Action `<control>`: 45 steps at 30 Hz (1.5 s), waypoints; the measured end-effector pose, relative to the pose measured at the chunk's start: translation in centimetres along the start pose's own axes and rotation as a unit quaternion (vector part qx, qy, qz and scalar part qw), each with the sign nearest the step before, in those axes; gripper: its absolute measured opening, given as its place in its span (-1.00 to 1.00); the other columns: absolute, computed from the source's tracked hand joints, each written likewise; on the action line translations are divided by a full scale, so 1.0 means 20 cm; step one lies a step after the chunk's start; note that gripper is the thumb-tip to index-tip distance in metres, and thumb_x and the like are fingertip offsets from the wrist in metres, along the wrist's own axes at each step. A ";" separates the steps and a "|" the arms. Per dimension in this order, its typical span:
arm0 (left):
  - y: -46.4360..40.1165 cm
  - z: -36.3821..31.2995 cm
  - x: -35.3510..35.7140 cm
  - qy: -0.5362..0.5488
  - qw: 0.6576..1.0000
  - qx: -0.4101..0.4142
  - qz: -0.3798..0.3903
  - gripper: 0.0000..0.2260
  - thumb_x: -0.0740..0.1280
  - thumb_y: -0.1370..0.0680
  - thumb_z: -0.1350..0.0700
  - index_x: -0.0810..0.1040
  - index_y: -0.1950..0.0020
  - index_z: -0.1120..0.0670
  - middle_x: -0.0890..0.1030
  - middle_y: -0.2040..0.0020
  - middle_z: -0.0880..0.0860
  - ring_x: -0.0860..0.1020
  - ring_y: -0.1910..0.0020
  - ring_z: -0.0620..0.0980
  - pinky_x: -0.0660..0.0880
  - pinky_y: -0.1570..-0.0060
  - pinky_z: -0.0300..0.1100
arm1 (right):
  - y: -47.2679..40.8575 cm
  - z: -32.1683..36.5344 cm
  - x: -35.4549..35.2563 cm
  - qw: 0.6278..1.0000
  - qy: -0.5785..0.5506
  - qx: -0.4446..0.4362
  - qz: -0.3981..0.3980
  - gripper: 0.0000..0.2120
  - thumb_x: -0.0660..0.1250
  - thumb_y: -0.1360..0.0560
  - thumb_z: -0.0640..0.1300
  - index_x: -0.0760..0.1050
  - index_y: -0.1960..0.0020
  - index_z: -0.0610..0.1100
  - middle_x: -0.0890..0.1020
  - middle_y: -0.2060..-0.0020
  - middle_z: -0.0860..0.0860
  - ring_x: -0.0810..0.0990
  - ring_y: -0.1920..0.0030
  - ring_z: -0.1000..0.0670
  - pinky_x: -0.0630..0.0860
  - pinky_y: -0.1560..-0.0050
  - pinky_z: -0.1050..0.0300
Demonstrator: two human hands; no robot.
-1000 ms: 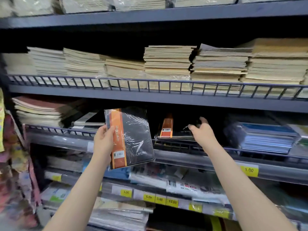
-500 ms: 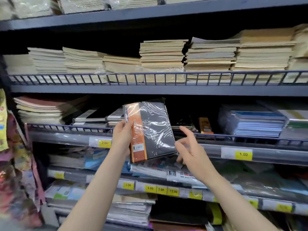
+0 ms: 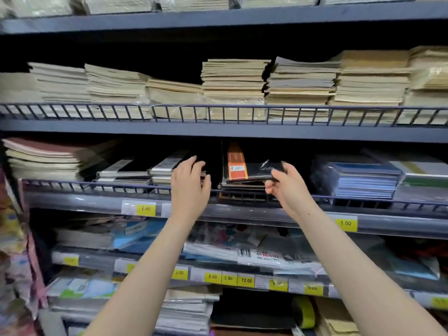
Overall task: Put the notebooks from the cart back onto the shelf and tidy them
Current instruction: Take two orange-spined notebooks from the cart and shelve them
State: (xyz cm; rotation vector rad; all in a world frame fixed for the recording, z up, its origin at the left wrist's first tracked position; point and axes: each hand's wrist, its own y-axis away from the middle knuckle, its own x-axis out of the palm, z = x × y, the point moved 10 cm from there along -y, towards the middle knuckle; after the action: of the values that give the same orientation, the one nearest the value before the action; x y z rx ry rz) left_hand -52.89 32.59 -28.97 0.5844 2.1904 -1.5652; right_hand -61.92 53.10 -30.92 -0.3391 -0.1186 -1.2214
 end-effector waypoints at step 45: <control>0.31 -0.15 -1.26 -0.088 0.915 -0.078 0.385 -0.76 0.18 -0.36 -0.15 0.35 0.08 -0.07 0.56 0.22 -0.04 0.61 0.24 0.01 0.53 0.34 -0.20 | 0.81 0.53 0.63 0.688 0.589 0.081 0.415 -0.65 0.20 -0.47 -0.07 0.37 -0.25 -0.04 0.47 -0.19 -0.03 0.45 -0.21 -0.08 0.42 -0.11 0.04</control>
State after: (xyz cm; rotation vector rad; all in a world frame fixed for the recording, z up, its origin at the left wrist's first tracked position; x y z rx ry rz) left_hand -28.58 34.43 -19.44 1.0440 1.6144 -0.9626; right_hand -41.38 49.91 -20.66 0.5708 0.9640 -0.3122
